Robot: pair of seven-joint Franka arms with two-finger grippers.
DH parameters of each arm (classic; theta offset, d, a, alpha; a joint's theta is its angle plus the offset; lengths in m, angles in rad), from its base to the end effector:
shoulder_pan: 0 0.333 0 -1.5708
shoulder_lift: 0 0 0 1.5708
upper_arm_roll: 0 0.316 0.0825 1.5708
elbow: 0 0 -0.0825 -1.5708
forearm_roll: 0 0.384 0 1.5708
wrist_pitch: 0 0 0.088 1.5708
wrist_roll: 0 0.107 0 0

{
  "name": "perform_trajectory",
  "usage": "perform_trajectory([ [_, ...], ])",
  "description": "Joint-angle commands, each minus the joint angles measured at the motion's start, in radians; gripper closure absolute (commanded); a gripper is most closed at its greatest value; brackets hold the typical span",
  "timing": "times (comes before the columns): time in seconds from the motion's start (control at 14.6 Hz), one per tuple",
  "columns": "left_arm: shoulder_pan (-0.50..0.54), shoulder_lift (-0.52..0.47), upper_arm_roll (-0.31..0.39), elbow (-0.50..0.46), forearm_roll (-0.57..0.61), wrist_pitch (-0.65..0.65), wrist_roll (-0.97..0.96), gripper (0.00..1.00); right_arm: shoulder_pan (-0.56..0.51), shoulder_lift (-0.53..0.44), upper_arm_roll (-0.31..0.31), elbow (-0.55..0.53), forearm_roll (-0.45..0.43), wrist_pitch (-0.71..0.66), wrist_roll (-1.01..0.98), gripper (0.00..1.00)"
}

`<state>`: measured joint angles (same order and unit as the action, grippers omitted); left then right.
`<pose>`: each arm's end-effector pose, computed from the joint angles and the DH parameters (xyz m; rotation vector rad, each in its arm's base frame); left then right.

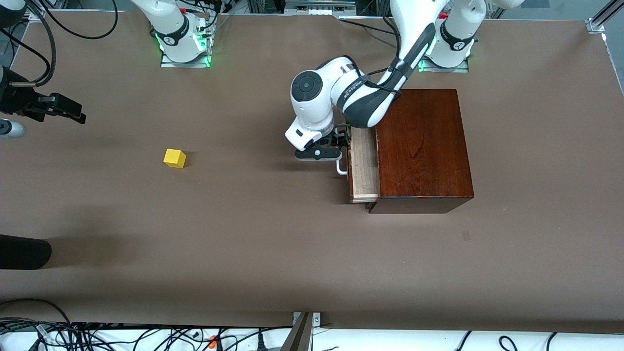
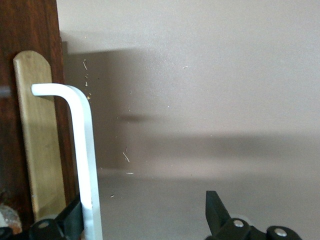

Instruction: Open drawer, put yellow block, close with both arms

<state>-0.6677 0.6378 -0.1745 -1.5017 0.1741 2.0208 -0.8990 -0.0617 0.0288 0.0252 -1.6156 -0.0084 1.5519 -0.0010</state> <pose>0.4860 -0.5009 0.2888 -3.0287 -0.0008 0.0501 0.5579 -0.0215 0.5859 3.1318 -0.0552 -0.1452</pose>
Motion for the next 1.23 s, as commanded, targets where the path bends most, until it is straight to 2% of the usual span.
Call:
perform_trajectory([
  [0.0, -0.013, 0.011, 0.001, 0.012, -0.059, 0.070, -0.003, 0.00, -0.009, -0.001, 0.010, 0.006, 0.004, -0.001, 0.006, 0.00],
  [0.48, 0.002, -0.017, 0.001, 0.028, -0.062, 0.059, 0.011, 0.00, -0.006, -0.010, 0.024, 0.006, 0.010, -0.016, 0.007, 0.00],
  [0.68, 0.008, -0.032, 0.001, 0.029, -0.064, 0.055, 0.009, 0.00, -0.004, -0.015, 0.094, -0.009, 0.007, -0.025, 0.007, 0.00],
  [0.82, -0.003, -0.032, 0.001, 0.029, -0.064, 0.055, 0.000, 0.00, -0.004, -0.044, 0.101, -0.056, 0.008, -0.013, 0.010, 0.00],
  [1.03, 0.006, -0.052, 0.001, 0.029, -0.062, 0.050, 0.009, 0.00, -0.006, -0.087, 0.102, -0.163, 0.018, 0.083, 0.051, 0.00],
  [1.16, 0.025, -0.104, 0.004, 0.032, -0.062, -0.040, 0.020, 0.00, -0.006, -0.128, 0.104, -0.300, 0.025, 0.205, 0.078, 0.00],
])
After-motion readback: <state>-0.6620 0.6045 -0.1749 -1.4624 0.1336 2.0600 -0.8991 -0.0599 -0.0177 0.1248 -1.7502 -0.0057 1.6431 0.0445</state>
